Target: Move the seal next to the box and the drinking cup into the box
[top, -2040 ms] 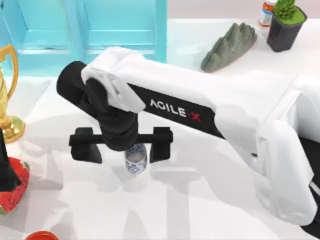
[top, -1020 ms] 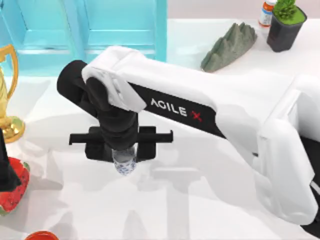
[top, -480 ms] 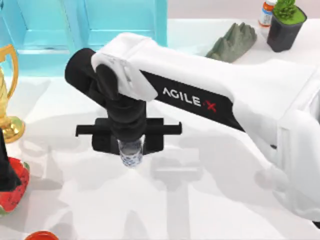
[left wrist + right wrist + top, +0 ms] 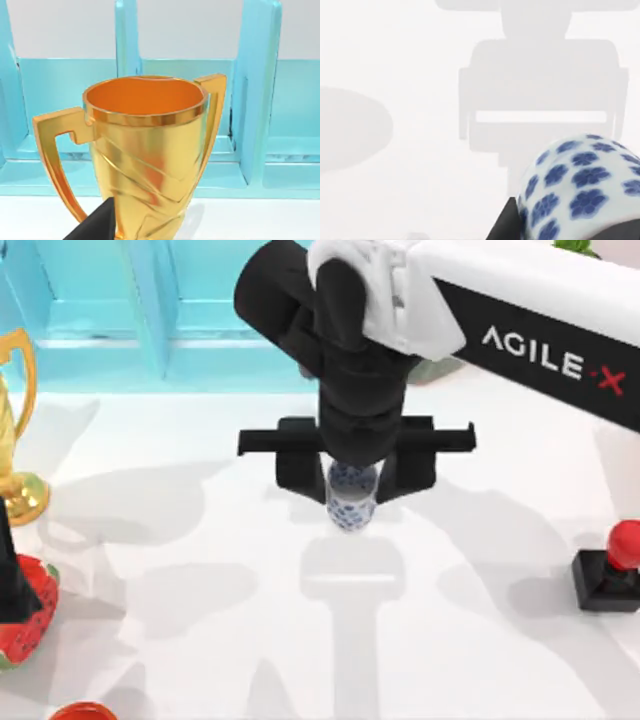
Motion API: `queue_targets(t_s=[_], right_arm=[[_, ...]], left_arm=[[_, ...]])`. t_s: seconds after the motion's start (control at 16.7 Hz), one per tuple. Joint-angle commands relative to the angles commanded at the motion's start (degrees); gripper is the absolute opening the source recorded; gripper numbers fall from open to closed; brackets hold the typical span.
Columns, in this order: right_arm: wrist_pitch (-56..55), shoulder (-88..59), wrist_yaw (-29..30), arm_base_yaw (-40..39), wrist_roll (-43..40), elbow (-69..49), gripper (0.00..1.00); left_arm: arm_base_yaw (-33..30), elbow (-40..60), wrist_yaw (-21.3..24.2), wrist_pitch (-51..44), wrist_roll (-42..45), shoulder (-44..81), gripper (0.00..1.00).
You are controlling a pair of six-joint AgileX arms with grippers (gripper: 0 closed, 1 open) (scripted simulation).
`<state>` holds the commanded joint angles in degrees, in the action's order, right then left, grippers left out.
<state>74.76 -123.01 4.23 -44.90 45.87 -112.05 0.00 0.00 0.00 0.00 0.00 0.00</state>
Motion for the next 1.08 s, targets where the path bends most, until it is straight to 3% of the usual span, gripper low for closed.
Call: queue_targets(t_s=[0.54, 1.08], right_arm=[[0.61, 1.92, 0.26, 3.37, -3.14, 3.18, 0.0], [-2.98, 14.92, -4.12, 32.48, -32.68, 18.59, 0.0]], left_arm=[[0.0, 0.0, 0.0, 0.0, 0.0, 0.0, 1.0], [0.0, 0.0, 0.0, 0.0, 0.0, 0.0, 1.0]])
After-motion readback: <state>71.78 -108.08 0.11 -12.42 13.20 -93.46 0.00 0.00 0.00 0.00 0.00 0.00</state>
